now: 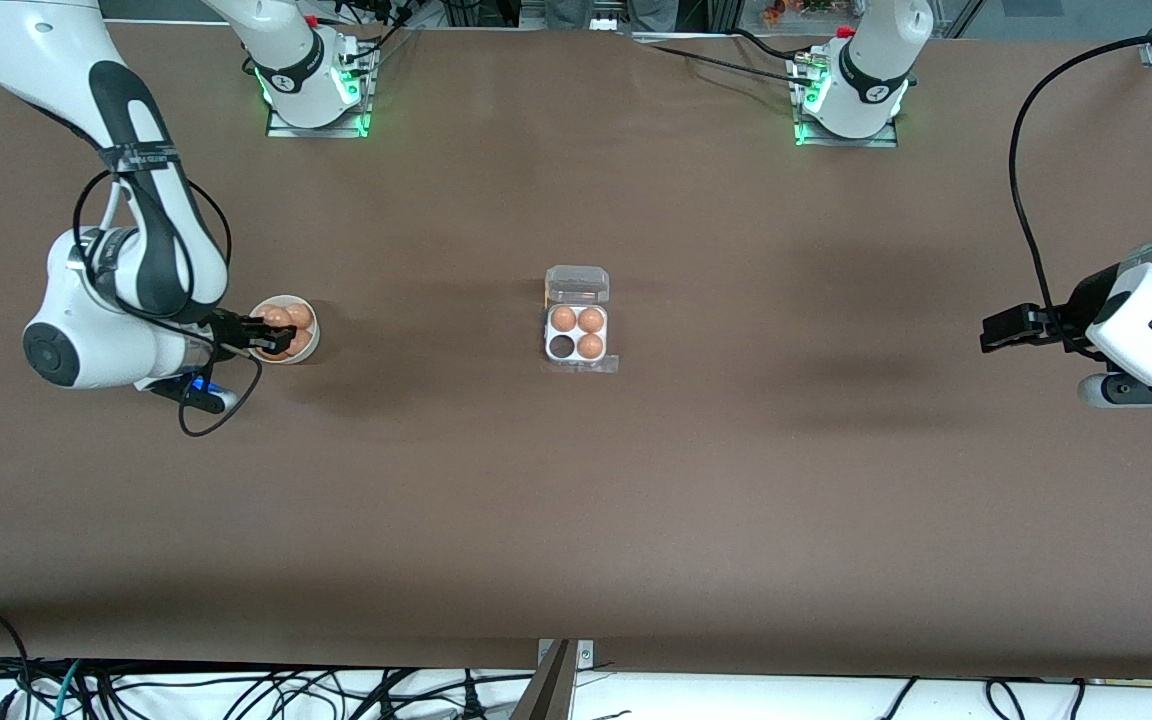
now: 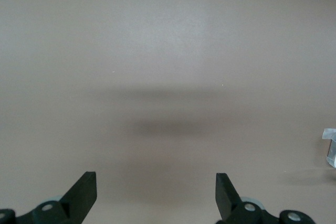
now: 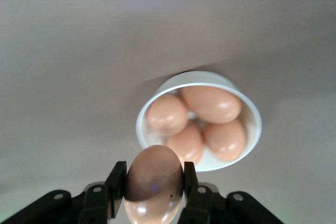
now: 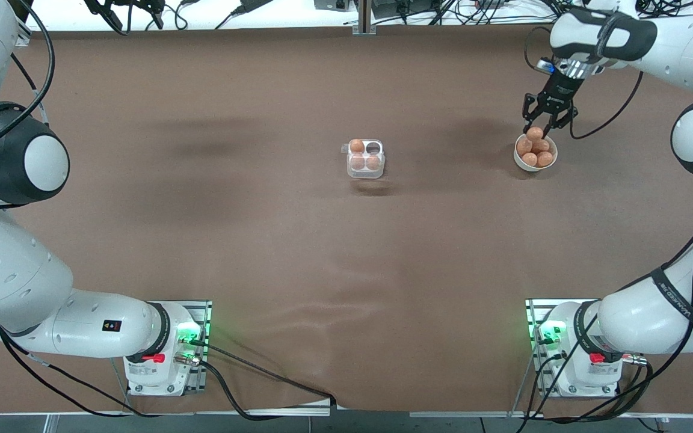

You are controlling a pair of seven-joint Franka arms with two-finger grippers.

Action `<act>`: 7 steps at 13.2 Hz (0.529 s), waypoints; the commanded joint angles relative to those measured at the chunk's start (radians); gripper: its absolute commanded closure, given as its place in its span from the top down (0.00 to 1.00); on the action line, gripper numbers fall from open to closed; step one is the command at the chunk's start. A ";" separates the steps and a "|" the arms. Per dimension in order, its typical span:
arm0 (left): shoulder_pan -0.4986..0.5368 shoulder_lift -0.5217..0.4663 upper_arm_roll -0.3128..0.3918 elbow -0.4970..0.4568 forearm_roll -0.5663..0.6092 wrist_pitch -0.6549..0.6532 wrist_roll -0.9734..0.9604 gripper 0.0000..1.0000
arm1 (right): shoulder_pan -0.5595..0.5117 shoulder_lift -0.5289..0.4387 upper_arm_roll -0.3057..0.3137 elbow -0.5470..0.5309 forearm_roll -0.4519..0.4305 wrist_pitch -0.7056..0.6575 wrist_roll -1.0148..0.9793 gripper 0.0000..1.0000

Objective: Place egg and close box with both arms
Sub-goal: 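Grasp one brown egg from the bowl with the right gripper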

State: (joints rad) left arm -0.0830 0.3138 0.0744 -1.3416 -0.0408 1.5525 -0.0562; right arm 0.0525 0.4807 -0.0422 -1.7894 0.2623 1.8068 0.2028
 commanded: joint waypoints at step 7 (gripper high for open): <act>0.005 0.011 0.001 0.024 -0.022 -0.009 -0.002 1.00 | 0.043 0.131 0.041 0.202 0.438 -0.130 0.246 0.13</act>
State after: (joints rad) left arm -0.0829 0.3141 0.0747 -1.3416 -0.0408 1.5525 -0.0561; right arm 0.0813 0.5804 -0.0159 -1.6396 0.6299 1.7034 0.3772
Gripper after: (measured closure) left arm 0.000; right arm 0.511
